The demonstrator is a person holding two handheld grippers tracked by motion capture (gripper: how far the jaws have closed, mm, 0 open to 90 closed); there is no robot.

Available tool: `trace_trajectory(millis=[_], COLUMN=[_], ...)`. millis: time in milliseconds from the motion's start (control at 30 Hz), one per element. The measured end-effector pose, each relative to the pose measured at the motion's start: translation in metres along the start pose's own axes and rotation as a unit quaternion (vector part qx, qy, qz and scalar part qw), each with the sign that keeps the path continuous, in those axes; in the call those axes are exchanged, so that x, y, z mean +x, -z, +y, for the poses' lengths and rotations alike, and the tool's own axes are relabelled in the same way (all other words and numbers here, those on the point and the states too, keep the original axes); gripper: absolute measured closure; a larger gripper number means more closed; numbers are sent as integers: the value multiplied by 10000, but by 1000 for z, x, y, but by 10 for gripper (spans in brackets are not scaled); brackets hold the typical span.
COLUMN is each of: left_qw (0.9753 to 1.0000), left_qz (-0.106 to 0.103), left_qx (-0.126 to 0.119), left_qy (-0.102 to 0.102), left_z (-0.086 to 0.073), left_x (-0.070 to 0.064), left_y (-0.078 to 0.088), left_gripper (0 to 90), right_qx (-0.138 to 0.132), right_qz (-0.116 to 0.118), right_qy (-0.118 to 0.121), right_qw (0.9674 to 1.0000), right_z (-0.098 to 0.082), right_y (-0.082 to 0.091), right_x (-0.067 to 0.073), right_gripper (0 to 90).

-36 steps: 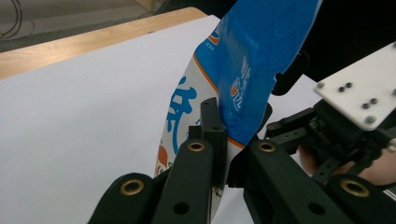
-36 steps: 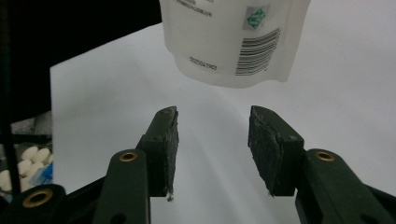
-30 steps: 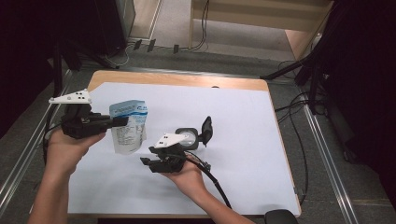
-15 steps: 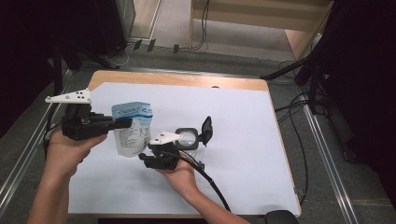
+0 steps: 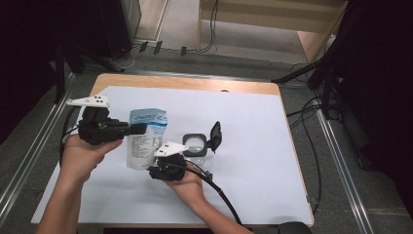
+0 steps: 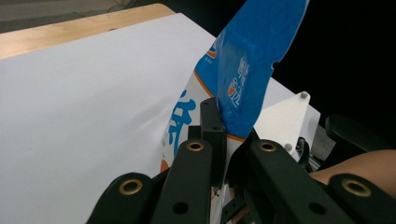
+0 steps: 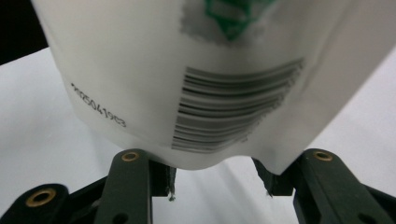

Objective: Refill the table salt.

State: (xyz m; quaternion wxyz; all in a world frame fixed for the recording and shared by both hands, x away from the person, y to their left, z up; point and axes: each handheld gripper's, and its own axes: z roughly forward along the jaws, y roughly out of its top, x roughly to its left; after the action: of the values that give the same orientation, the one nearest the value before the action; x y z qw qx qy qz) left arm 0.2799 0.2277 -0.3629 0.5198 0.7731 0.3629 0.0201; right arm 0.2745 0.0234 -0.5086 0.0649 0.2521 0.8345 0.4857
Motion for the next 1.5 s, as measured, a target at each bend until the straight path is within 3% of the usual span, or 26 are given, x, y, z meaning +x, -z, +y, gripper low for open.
trace_trajectory(millis=[233,333,600,800,933,1167,1300,1500], left_qw=[9998,9997,9991,9982,9974,9964,9961,9955], left_qz=[84,8,-135,-205,-227,-376,-415,-485], left_qx=[153,216,364,528,624,726,754,780], left_qy=[-117,-138,-157,-203,-292,-237,-214,-221], left_z=[2,5,6,7,7,5,4,3], left_x=[-3,-3,0,0,-2,1,2,4], left_y=[-21,-30,-47,-62,-72,-87,-87,-85], left_gripper=[897,897,886,900,900,884,869,834], right_qx=[29,14,-60,-94,-122,-164,-232,-264], right_qz=[14,24,116,10,69,-25,-40,-93], right_qy=[451,545,53,306,140,-206,-421,-477], right_qw=[9990,9985,9999,9995,9998,9996,9988,9985], right_z=[-4,-6,-14,-16,-17,-24,-28,-30], right_y=[2,4,9,13,15,15,15,17], right_x=[9,13,7,13,13,10,7,5], right_gripper=[471,500,553,469,496,522,544,553])
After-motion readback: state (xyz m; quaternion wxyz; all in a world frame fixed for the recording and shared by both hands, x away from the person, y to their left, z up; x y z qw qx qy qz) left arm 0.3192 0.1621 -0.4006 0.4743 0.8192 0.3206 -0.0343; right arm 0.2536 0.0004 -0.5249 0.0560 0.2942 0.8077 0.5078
